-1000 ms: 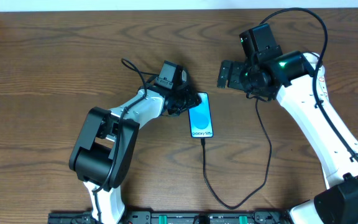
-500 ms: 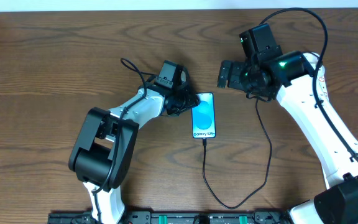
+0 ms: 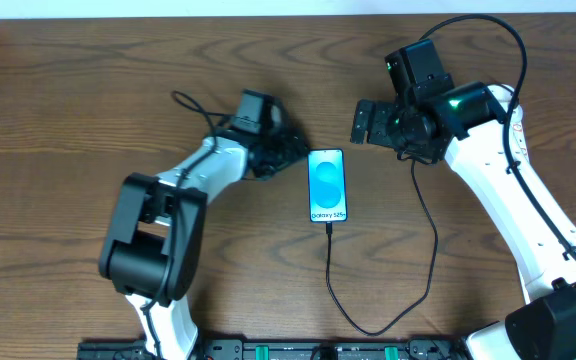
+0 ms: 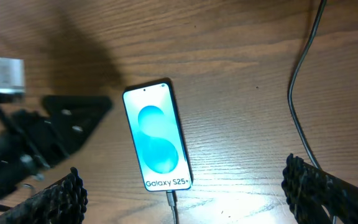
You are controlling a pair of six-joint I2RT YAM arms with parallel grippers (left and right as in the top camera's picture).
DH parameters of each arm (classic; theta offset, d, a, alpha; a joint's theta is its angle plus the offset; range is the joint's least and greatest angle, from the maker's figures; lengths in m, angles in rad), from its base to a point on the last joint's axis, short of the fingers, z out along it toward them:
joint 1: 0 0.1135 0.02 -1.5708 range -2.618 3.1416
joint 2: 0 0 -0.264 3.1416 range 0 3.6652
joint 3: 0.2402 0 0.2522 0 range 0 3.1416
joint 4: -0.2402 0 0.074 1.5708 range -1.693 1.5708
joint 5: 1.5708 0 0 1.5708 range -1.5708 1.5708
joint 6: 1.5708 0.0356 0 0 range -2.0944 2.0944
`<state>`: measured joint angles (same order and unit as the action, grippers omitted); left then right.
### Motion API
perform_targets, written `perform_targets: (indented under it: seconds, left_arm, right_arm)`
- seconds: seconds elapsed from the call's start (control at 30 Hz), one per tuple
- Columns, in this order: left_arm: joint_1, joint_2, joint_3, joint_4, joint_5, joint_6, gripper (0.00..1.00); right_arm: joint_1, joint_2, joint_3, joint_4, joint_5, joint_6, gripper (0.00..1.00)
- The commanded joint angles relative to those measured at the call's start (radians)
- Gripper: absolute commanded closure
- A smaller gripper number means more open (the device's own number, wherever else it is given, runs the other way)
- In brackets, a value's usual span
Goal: Plug charger to phone and switch on socket
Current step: 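Open the left gripper and release the phone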
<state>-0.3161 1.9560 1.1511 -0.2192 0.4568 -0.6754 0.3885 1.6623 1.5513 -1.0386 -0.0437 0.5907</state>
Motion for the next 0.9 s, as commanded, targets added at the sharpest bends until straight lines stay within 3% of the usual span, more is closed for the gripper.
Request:
perform_targets:
  seconds: [0.0,0.2,0.43,0.67,0.7,0.87]
  left_arm:
    - [0.082,0.030,-0.053,-0.061,-0.102,0.071,0.27]
    - [0.146,-0.116,-0.053,-0.154,-0.117,0.293,0.26]
    - [0.154,-0.407,-0.053,-0.344,-0.246,0.467,0.21]
    - [0.154,-0.714,-0.053,-0.435,-0.246,0.484,0.19]
    - [0.154,-0.749,-0.053,-0.437,-0.245,0.484,0.01]
    - [0.154,-0.873,-0.053,-0.451,-0.245,0.484,0.01]
  right_arm:
    - [0.006,-0.014,0.004,-0.001,0.023,-0.012,0.01]
    - [0.006,-0.014,0.004,0.002,0.042,-0.012,0.01]
    - [0.006,-0.014,0.004,0.005,0.042,-0.012,0.01]
    - [0.006,-0.014,0.004,0.006,0.042,-0.012,0.01]
    - [0.006,-0.014,0.004,0.005,0.041,-0.012,0.01]
    - [0.006,-0.014,0.004,0.005,0.042,-0.012,0.01]
